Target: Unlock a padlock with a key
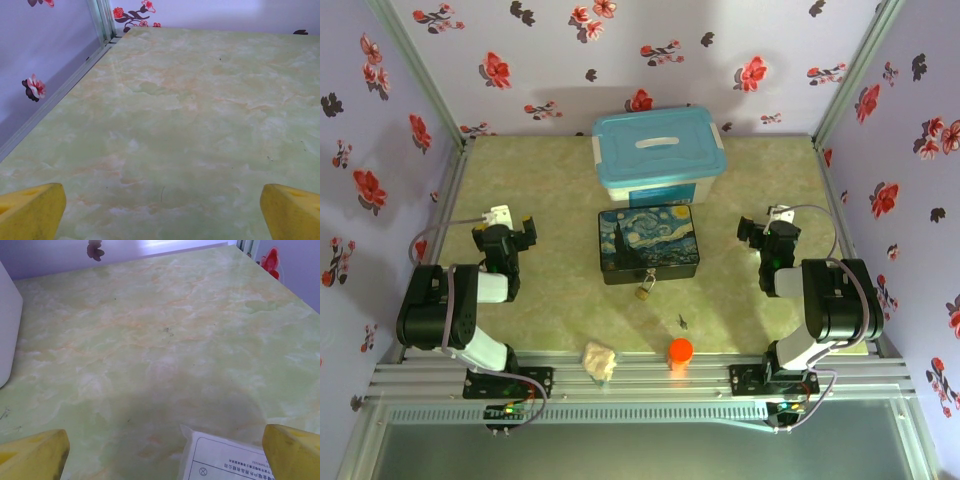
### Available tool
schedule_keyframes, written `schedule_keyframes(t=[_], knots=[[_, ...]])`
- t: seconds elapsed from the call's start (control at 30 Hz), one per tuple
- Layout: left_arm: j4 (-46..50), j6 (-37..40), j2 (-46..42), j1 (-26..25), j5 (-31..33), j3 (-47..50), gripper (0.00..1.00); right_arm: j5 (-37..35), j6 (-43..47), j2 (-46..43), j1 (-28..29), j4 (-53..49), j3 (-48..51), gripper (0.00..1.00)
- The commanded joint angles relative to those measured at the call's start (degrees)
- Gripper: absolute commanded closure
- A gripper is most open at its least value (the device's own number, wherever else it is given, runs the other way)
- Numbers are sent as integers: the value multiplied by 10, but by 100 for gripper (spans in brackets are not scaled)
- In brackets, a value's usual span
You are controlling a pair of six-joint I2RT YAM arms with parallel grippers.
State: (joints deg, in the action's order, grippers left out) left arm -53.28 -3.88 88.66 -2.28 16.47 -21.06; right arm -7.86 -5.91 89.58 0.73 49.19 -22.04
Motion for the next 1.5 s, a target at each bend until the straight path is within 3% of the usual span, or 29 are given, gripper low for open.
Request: schedule_keyframes(t=[0.0,0.17,0.27,0.37,0.43,0.53,0.63,0.73,0.87,1.0,1.2,1.33,1.47], knots=[[10,8,-21,3,11,-3,0,-10,6,-24,-4,8,2,1],[144,8,-134,3,10,-30,0,-28,-5,-124,-3,-136,-28,1],[165,-11,-190,3,12,-30,0,-28,-31,-168,-3,-211,-54,1],[253,-112,-251,3,12,-51,0,-25,-122,-208,-3,-267,-65,1],[335,-188,-286,3,-37,-70,0,21,-148,-234,-4,-312,-71,1],[340,-244,-325,2,-144,-52,0,113,-171,-267,-4,-367,-77,1],[384,-276,-358,-14,-189,-48,0,213,-194,-307,2,-380,-58,1],[470,-265,-378,-66,-191,-68,0,213,-212,-348,40,-438,-44,4],[525,-248,-372,-163,-191,-96,0,150,-196,-385,123,-532,-33,6],[548,-266,-356,-259,-184,-120,0,125,-227,-405,202,-554,-3,11],[612,-295,-343,-364,-105,-136,0,79,-245,-421,318,-589,24,25],[611,-314,-309,-411,-90,-136,0,87,-252,-410,371,-596,18,34],[612,-326,-267,-451,-62,-155,0,151,-261,-370,386,-596,5,40]])
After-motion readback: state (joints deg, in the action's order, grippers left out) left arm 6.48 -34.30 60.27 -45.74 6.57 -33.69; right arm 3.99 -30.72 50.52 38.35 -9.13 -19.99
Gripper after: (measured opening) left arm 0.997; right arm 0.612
